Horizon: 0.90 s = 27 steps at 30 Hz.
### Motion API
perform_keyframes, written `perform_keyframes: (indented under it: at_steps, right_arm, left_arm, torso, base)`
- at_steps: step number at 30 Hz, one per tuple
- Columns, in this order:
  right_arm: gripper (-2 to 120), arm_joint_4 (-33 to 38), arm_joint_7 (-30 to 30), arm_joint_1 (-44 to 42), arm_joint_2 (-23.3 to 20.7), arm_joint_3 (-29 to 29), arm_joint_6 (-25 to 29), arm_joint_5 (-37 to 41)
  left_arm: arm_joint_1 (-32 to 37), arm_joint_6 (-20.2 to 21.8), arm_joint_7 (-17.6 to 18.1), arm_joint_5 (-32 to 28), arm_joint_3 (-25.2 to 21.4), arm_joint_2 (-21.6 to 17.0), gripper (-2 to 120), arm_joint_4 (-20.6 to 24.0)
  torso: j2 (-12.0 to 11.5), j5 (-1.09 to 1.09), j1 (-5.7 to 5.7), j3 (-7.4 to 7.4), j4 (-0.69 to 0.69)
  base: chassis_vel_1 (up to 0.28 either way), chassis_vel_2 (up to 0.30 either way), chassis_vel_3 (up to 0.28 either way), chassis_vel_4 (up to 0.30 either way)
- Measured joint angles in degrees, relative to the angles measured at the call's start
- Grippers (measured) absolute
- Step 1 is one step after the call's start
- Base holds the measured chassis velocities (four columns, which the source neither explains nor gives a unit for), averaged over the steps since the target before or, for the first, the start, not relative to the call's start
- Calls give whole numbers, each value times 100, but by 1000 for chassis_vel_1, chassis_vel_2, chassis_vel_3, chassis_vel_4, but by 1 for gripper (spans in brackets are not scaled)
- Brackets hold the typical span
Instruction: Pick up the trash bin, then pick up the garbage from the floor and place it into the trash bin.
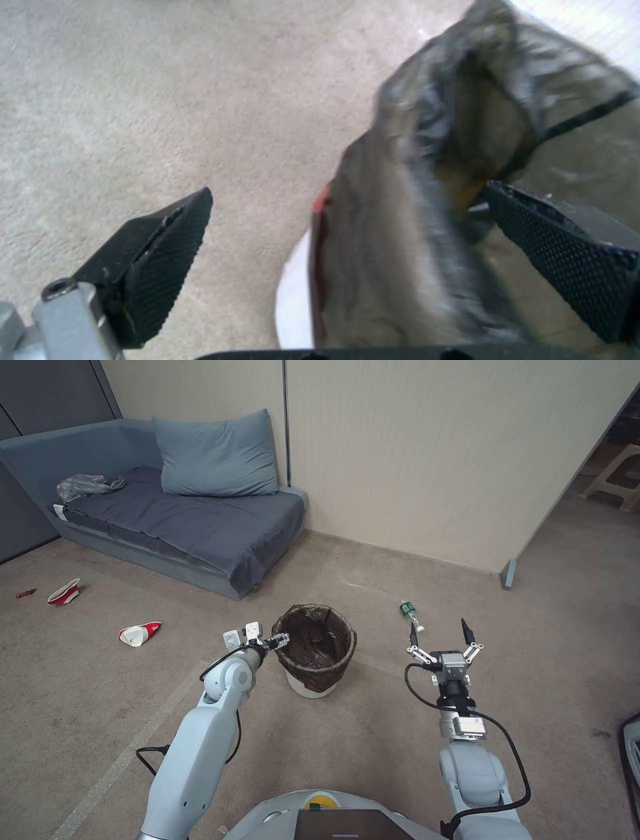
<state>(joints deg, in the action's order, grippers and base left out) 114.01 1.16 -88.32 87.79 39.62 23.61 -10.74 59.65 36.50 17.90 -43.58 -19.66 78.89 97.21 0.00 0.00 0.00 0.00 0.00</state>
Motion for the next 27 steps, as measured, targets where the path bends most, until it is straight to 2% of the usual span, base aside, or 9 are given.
perform_keyframes:
  at_steps: [7,10,12,15,19,21,24,25,27]
  right_arm:
    - [100,-38,-13,-5,2,-1,51,-33]
    - [100,-65,-20,-4,6,-8,90,-79]
    - [100,-68,-23,-4,7,-11,95,-86]
    - [100,-79,-37,-2,21,-22,120,-122]
    - [100,-79,-41,5,21,-21,132,-134]
    - [100,-79,27,35,18,-33,151,-165]
    - [100,-53,97,62,23,-49,138,-206]
    - [100,-29,146,83,27,-55,113,-266]
    - [100,-21,170,91,26,-56,100,-330]
  left_arm:
    - [-32,8,-42,-6,-22,7,89,-237]
    - [-16,23,-138,-9,-22,23,73,-319]
    - [-12,23,-150,-12,-25,27,71,-326]
    - [27,26,-194,-16,19,51,55,-321]
    - [49,26,-210,-5,79,81,43,-306]
    - [77,24,-208,46,131,118,28,-303]
    - [101,23,-206,79,151,133,21,-301]
    - [116,23,-204,98,161,141,13,-300]
    - [126,22,-199,109,166,146,10,-299]
  torso:
    - [0,0,0,0,1]
    - [0,2,0,-1,0]
    - [0,2,0,-1,1]
    - [1,3,0,-2,2]
    - [1,3,0,-2,2]
    - [1,3,-1,-2,2]
    - [2,3,-1,-2,2]
    - [2,3,-1,-2,2]
    - [2,3,-1,-3,2]
  base:
    - [0,0,0,0]
    - [0,0,0,0]
    - [0,0,0,0]
    - [0,0,0,0]
    - [0,0,0,0]
    - [0,0,0,0]
    - [0,0,0,0]
    - [0,0,0,0]
    - [0,0,0,0]
